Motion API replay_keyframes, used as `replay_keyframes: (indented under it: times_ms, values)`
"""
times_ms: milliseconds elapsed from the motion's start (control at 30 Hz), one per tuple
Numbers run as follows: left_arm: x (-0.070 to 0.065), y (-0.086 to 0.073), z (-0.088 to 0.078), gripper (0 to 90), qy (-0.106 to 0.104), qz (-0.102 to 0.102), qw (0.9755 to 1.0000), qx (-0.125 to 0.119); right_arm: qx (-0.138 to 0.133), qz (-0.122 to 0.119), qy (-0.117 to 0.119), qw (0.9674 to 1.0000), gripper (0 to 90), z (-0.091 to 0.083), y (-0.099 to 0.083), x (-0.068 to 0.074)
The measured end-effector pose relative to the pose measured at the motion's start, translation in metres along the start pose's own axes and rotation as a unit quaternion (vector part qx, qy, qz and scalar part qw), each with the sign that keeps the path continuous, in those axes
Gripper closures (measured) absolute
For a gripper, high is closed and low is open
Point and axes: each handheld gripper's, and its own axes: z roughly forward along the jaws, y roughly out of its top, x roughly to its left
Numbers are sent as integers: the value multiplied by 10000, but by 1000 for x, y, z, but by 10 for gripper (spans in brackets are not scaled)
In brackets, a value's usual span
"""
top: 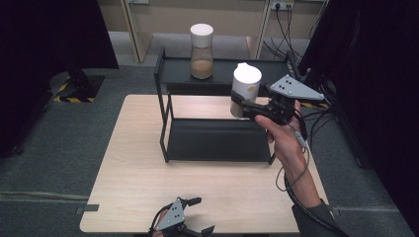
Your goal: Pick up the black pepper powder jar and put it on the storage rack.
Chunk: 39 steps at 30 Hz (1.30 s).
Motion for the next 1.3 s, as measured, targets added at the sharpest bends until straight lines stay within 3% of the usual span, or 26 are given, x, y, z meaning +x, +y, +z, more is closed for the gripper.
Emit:
replay_keyframes:
  times_ms: [700,1300]
  values:
    - [-1,0,4,46,-138,18,9999,93,118,10,-346,9993,306,32,36,-2]
    - [-2,1,4,46,-194,31,9997,125,143,48,-704,9974,306,58,45,-8]
